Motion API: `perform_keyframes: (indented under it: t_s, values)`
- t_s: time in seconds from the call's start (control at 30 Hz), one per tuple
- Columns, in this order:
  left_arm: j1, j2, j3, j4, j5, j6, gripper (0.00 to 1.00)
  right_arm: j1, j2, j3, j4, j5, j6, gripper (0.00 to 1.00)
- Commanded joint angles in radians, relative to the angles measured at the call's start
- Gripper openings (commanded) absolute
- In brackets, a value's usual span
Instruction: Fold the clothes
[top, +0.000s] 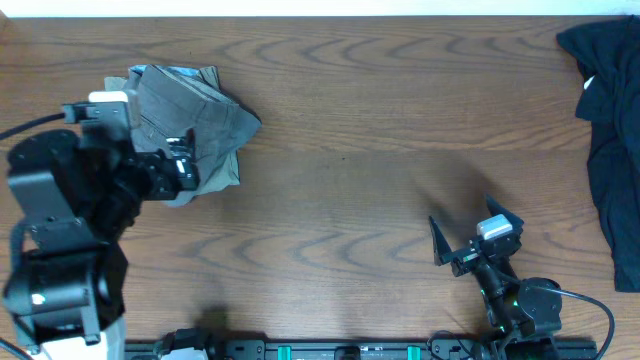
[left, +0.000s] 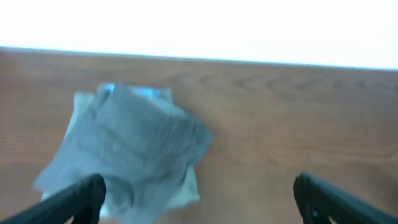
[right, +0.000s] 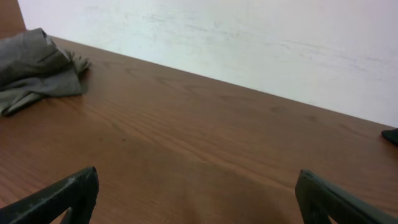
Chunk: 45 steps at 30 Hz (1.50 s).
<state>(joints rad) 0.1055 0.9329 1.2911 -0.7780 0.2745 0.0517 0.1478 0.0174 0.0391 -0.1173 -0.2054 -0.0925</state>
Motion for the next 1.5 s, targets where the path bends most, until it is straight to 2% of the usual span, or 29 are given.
perform_keyframes:
  t_s: [0.0,0.23,0.43,0.63,1.0,1.47]
  values:
    - [-0.035,-0.048,-0.105,0.081,-0.049,0.008,0.98,-0.004,-0.005,-0.006,0.001,-0.004,-0.010,0.99]
    - [-0.048,-0.217,-0.398,0.360,-0.059,0.008,0.98,-0.004,-0.005,-0.006,0.001,-0.004,-0.010,0.99]
    - [-0.048,-0.468,-0.637,0.469,-0.060,0.008,0.98,-0.004,-0.005,-0.006,0.001,-0.004,-0.010,0.99]
    - [-0.048,-0.670,-0.795,0.481,-0.060,0.008,0.98,-0.004,-0.005,-0.006,0.001,-0.005,-0.010,0.99]
    - [-0.048,-0.903,-1.009,0.481,-0.068,0.008,0.98,-0.004,-0.005,-0.006,0.001,-0.004,-0.010,0.99]
    - [-0.048,-0.931,-1.239,0.613,-0.078,0.008,0.98,-0.004,-0.005,-0.006,0.001,-0.005,-0.010,0.99]
